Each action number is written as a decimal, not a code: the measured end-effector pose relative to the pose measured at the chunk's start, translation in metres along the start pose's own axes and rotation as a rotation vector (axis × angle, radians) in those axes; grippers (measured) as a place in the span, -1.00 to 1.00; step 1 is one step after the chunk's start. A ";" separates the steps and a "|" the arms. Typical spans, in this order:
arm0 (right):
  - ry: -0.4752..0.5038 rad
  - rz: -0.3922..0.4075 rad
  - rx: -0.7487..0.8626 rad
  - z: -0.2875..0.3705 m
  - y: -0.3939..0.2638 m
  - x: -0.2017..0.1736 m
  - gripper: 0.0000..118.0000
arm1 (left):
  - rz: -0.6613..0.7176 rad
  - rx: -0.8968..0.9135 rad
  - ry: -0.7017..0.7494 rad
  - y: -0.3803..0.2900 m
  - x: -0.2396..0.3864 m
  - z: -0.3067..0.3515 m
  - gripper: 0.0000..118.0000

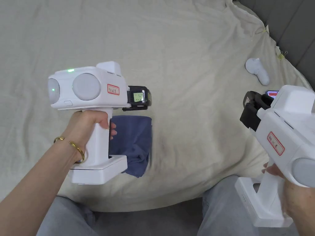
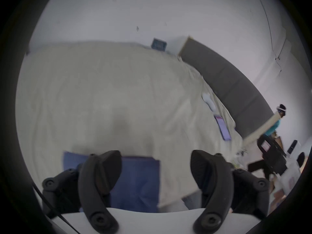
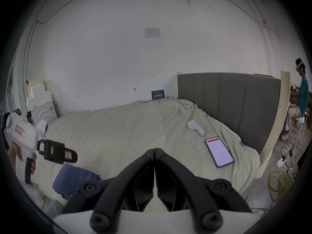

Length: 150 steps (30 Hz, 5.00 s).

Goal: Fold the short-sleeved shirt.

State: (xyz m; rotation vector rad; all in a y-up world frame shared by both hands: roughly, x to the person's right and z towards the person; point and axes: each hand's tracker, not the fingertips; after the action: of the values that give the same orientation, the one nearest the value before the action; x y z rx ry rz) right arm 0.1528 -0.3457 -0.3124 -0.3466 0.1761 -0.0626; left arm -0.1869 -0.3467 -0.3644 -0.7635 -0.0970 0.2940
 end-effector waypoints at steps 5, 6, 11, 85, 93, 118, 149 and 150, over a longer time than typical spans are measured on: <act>0.010 0.009 -0.009 -0.004 -0.002 0.001 -1.00 | -0.066 0.125 0.140 -0.041 0.002 -0.009 -1.00; 0.010 0.011 -0.011 -0.003 -0.002 -0.003 -1.00 | -0.071 0.125 0.137 -0.053 0.003 -0.012 -1.00; 0.007 0.031 -0.017 -0.002 0.000 -0.007 -1.00 | -0.115 0.152 0.190 -0.109 0.014 -0.038 -1.00; 0.283 0.098 -0.253 -0.115 -0.149 -0.239 -1.00 | 0.251 0.136 0.069 -0.048 -0.150 0.058 1.00; 0.293 0.054 -0.273 -0.118 -0.149 -0.234 -1.00 | 0.415 -0.222 -0.255 -0.029 -0.198 0.005 1.00; 0.302 0.031 -0.305 -0.121 -0.147 -0.234 -1.00 | 0.404 -0.470 -0.252 -0.047 -0.177 -0.038 -0.66; 0.087 -0.041 -0.092 -0.017 0.026 -0.083 -1.00 | 0.294 -0.315 0.737 0.042 -0.446 0.142 -0.69; 0.072 -0.031 -0.098 -0.019 0.028 -0.085 -1.00 | 0.299 -0.310 0.780 0.046 -0.459 0.144 -0.69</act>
State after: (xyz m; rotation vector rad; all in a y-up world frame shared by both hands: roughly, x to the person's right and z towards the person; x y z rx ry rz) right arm 0.0670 -0.3181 -0.3259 -0.4451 0.2455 -0.0971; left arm -0.6634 -0.3559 -0.2834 -1.1570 0.7275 0.2487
